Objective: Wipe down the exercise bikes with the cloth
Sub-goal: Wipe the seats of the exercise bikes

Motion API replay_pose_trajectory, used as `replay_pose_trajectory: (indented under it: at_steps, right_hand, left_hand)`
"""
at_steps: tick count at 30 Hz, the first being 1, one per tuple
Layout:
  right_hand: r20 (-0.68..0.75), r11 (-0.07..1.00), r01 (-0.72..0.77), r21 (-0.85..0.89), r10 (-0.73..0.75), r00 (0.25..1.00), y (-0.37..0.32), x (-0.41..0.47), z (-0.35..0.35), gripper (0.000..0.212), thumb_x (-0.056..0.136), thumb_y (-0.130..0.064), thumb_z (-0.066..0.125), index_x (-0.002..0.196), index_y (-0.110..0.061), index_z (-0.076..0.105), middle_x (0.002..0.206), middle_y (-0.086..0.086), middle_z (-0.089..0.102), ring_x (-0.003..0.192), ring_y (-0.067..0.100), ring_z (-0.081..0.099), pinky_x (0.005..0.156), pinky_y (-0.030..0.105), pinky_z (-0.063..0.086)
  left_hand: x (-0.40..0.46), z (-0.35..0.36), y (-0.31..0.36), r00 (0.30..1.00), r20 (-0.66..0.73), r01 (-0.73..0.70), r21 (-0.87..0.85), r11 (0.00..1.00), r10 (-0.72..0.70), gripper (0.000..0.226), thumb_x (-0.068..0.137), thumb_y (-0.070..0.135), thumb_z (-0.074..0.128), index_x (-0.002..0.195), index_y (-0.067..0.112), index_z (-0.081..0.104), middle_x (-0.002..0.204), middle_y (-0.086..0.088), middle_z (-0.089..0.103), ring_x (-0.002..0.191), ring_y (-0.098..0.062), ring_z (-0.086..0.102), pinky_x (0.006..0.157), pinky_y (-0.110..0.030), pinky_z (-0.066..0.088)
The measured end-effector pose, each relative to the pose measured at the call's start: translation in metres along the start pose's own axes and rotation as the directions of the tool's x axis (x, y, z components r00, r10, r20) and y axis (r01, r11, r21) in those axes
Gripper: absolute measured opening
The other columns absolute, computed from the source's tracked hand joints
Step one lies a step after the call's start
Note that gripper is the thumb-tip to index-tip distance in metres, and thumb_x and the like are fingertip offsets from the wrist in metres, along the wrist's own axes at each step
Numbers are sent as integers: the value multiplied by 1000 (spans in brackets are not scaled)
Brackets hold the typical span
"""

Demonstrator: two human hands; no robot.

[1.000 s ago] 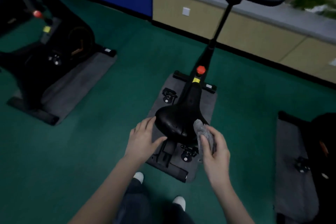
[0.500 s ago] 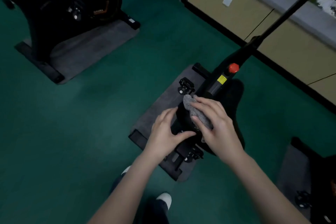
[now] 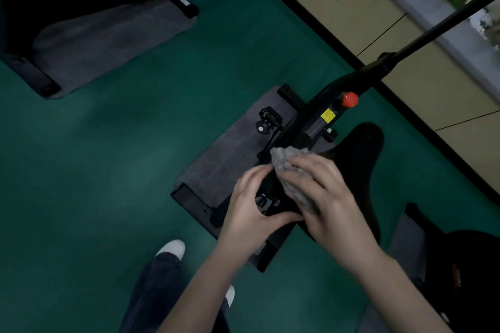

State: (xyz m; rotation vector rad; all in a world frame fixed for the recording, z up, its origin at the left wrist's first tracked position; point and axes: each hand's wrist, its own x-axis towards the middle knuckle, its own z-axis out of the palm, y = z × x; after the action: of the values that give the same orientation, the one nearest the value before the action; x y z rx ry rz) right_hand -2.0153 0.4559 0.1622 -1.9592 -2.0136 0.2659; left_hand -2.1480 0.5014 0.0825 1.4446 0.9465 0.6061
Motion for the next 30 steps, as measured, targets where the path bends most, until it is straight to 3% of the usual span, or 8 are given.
replay_pose_trajectory:
  at_steps: [2, 5, 9, 15, 20, 23, 26, 30]
  right_hand:
    - [38, 1000, 20, 7, -21, 999, 4, 9, -2, 27, 91, -15, 60, 117, -8, 65, 126, 6, 56, 122, 21, 47, 107, 27, 34]
    - [114, 990, -136, 32, 131, 985, 20, 45, -5, 22, 96, -20, 54, 113, -11, 65, 115, 4, 61, 110, 20, 54, 97, 18, 35]
    - [282, 949, -315, -6, 304, 910, 49, 66, -14, 19, 99, -22, 49, 107, -15, 64, 103, 3, 64, 103, 20, 55, 85, 20, 36]
    - [85, 975, -210, -71, 216, 973, 42, 31, -26, 24, 95, -23, 48, 105, -8, 65, 97, 2, 63, 96, 18, 50, 87, 21, 36]
    - [240, 978, -190, -90, 207, 948, 72, 57, -18, 19, 97, -20, 50, 104, -10, 65, 95, 5, 64, 96, 22, 52, 84, 22, 36]
    - [293, 970, -68, -234, 137, 946, 93, 61, -19, 21, 93, -22, 51, 99, -8, 66, 90, 9, 63, 88, 30, 55, 82, 38, 46]
    - [144, 938, -82, -337, 138, 980, 111, 53, -34, 16, 88, -12, 64, 104, -8, 67, 94, 10, 64, 90, 32, 55, 76, 46, 50]
    - [-115, 951, -215, -222, 193, 974, 102, 27, -32, 27, 88, -4, 64, 115, -4, 63, 112, 10, 61, 108, 32, 53, 90, 46, 47]
  left_hand:
    - [1, -2, -2, 1000, -4, -17, 11, 1000, 17, 75, 57, 59, 74, 124, 46, 44, 128, 32, 43, 127, -1, 41, 106, -20, 34]
    - [5, -5, -4, 999, 2, -45, 37, 998, 44, 80, 57, 65, 72, 129, 38, 49, 129, 30, 44, 128, -2, 40, 106, -17, 31]
    - [11, -10, 4, 998, 57, -35, 35, 999, 33, 78, 66, 69, 62, 134, 34, 48, 130, 31, 41, 130, 4, 35, 102, -5, 24]
    - [31, -11, 13, 990, 136, -28, 47, 999, 21, 62, 79, 67, 48, 132, 34, 49, 131, 28, 43, 131, 1, 36, 111, -29, 32]
    - [49, -6, 21, 985, 169, -56, 99, 994, 38, 58, 81, 67, 43, 128, 33, 52, 128, 28, 46, 128, 3, 38, 110, -31, 33]
    - [58, 1, 28, 985, 160, -77, 121, 990, 57, 51, 86, 61, 39, 123, 32, 57, 123, 25, 50, 123, 4, 42, 109, -29, 34]
    - [68, 10, 37, 979, 187, -100, 128, 987, 75, 49, 86, 60, 38, 117, 30, 61, 118, 23, 54, 119, 3, 46, 107, -31, 36]
    - [82, 22, 48, 956, 275, -150, 158, 976, 102, 48, 84, 60, 39, 113, 29, 63, 114, 21, 58, 115, 2, 50, 104, -35, 38]
